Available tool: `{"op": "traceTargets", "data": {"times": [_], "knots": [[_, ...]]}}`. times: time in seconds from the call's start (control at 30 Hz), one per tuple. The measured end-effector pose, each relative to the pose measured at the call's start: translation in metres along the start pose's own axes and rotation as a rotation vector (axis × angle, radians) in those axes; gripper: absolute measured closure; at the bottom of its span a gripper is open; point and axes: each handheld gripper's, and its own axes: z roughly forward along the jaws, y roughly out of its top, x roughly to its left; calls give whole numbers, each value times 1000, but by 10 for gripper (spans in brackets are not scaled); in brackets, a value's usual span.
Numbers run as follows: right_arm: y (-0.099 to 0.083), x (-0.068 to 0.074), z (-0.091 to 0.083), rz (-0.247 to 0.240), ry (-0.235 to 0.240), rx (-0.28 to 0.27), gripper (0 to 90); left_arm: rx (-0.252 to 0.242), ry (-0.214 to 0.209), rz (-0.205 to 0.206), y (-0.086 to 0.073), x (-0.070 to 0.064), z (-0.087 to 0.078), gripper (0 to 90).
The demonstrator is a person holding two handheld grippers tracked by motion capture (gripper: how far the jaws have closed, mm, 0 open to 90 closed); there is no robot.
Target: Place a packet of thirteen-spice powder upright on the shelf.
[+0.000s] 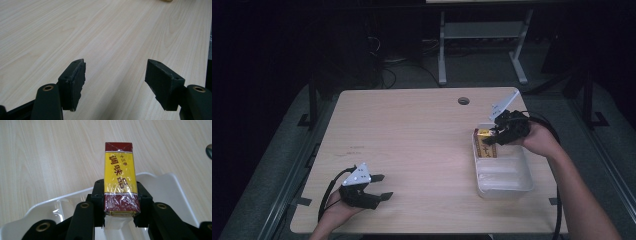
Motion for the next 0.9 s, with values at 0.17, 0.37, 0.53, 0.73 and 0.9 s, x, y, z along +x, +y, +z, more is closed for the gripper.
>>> {"op": "traceTargets", "data": {"times": [0.17,0.37,0.53,0.73,0.9], "knots": [[-7,-2,7,19,3,10,672,0,2,-2,0,1,0,319],[-15,-4,13,43,0,17,669,1,0,0,0,1,1,319],[-18,-6,14,63,-6,45,667,1,0,3,0,0,1,319],[-28,-6,15,93,-16,40,659,0,-1,5,0,0,1,319],[-34,-6,12,114,-29,61,638,5,-3,8,0,-1,2,319]]}}
